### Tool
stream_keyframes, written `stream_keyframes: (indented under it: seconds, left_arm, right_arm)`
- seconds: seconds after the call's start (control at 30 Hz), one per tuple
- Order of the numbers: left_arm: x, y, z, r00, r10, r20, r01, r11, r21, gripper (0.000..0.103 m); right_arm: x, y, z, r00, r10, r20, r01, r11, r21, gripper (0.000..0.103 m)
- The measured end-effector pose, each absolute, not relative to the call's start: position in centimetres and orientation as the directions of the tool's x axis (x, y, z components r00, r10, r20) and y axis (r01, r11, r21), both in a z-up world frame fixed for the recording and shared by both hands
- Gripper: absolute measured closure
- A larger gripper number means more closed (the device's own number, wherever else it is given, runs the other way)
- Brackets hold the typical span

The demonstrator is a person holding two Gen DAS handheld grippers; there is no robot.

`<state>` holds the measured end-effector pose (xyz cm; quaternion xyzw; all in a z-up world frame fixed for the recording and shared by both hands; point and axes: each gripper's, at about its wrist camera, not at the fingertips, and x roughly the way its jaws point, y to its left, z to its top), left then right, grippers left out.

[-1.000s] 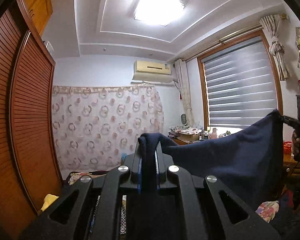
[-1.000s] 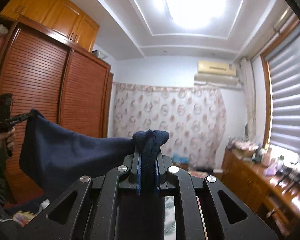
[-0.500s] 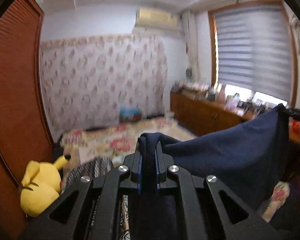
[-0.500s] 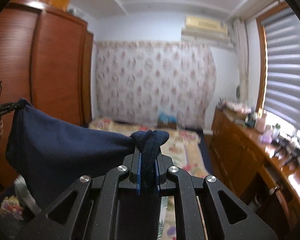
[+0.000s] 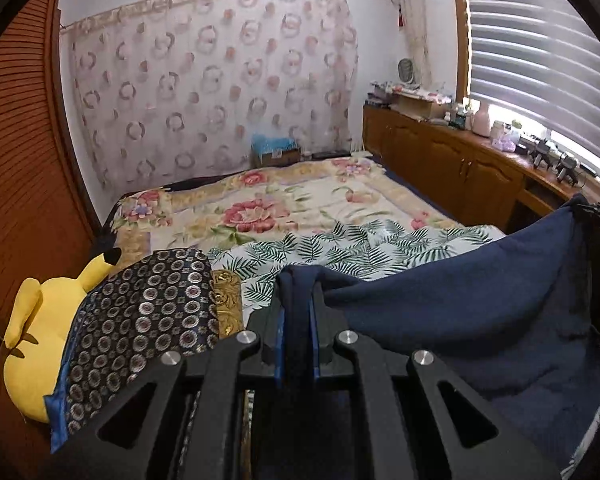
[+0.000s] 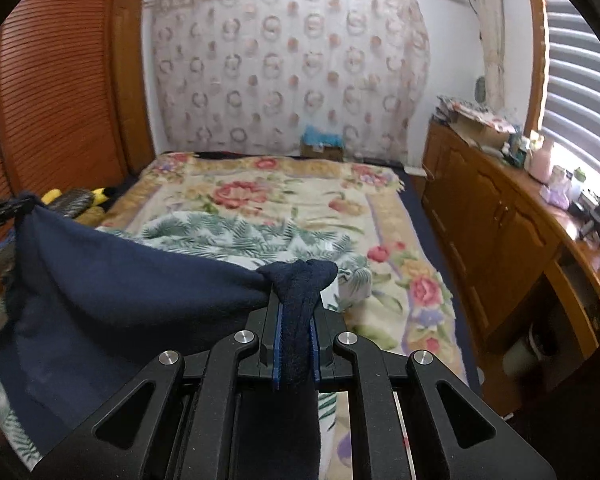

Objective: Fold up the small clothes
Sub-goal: 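Lift the navy shirt high with the left tool while the right tool holds its other end, then lay the shirt flat on the bed and open both tools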

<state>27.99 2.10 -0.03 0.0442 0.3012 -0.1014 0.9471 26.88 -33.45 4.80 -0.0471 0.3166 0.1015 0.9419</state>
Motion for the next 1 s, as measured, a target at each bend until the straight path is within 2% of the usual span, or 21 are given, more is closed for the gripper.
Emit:
stream_keyframes:
  seconds: [0.17,0.23,0.3,0.4,0.57,0.6,0.63,0.83,1.0]
  left_arm:
    - [29.1,2.0,-0.6,0.769,-0.184,-0.612,0.237,0.971,0.007,0.092]
    - [28.9,1.7,-0.6,0.759,-0.185,-0.624,0.240,0.971,0.005,0.088]
    - [28.6,1.8,-0.5,0.756,-0.187,-0.627,0.243,0.970,0.003,0.086]
    - [27.3,2.0,0.1,0.762,-0.185,-0.621,0.243,0.970,0.011,0.071]
    - [24.0,2.0,0.3,0.752,-0.192,-0.630,0.267,0.963,0.025,0.057]
    - [23.2,2.1,0.2,0.754,-0.195,-0.627,0.269,0.963,0.024,0.048]
    - [22.4,2.3,0.1,0.755,-0.200,-0.624,0.271,0.963,0.018,0.044]
    - [16.2,2.5,-2.6,0.727,-0.245,-0.642,0.295,0.955,-0.030,0.044]
    - [12.9,2.7,-5.6,0.703,-0.222,-0.676,0.262,0.964,-0.043,0.044]
  right_arm:
    - [29.3,-33.2,2.8,0.755,0.145,-0.640,-0.222,0.974,-0.040,0.093]
    - [29.4,-32.4,2.4,0.744,0.152,-0.650,-0.253,0.965,-0.064,0.084]
    - [29.2,-32.0,1.9,0.735,0.138,-0.664,-0.231,0.971,-0.054,0.071]
    - [28.0,-31.5,2.0,0.738,0.120,-0.663,-0.218,0.974,-0.066,0.059]
    - [24.7,-31.4,2.2,0.745,0.132,-0.654,-0.223,0.973,-0.057,0.056]
    - [24.2,-31.3,2.1,0.748,0.132,-0.651,-0.222,0.973,-0.057,0.056]
    - [23.0,-31.3,2.0,0.752,0.136,-0.645,-0.222,0.974,-0.053,0.056]
    - [18.5,-32.0,-0.9,0.719,0.170,-0.674,-0.213,0.977,0.019,0.055]
    - [15.6,-32.7,-3.6,0.684,0.168,-0.709,-0.204,0.978,0.036,0.055]
